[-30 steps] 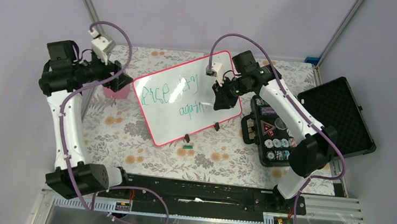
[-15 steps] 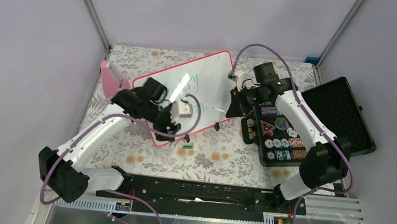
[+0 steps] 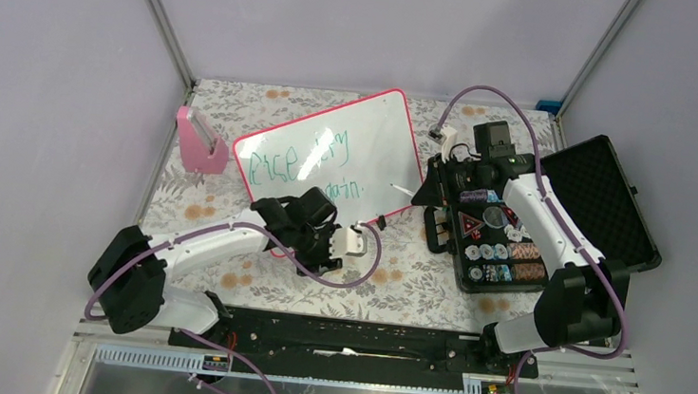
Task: Write a sentence on the whiteboard
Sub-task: Pick up the pen cap from the center of the board.
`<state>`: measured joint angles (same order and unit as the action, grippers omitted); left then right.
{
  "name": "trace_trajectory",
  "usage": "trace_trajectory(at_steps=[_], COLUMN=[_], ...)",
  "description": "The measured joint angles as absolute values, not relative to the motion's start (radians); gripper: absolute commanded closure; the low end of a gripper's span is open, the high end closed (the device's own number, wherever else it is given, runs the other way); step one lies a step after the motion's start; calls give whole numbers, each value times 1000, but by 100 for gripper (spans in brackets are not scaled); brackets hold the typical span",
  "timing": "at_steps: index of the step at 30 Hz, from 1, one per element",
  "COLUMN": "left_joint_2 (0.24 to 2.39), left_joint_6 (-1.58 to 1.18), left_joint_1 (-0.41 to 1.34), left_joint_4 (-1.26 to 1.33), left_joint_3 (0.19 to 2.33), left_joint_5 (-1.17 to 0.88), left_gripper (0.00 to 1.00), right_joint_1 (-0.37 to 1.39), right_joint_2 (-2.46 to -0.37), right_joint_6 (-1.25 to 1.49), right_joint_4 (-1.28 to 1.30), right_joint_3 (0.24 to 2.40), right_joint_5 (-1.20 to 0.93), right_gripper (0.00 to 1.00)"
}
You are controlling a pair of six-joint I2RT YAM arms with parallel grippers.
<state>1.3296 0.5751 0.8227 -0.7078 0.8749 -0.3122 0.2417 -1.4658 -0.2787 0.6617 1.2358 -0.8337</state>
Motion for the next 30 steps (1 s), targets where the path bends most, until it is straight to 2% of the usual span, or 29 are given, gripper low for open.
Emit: trace_trajectory(at_steps=[9, 30], left_joint_2=[1380, 1510], left_joint_6=[618, 705], left_joint_1=[822, 822], left_joint_4=[-551, -431], left_joint_3=[846, 791], left_joint_5=[-263, -225], left_gripper=[50, 54], right_joint_1=[238, 238], right_joint_2=[-1465, -1465], right_joint_6=[-279, -279], right_joint_4=[640, 640], right_joint_3=[1225, 1215], right_joint_5=[-857, -858], right_gripper=[100, 100])
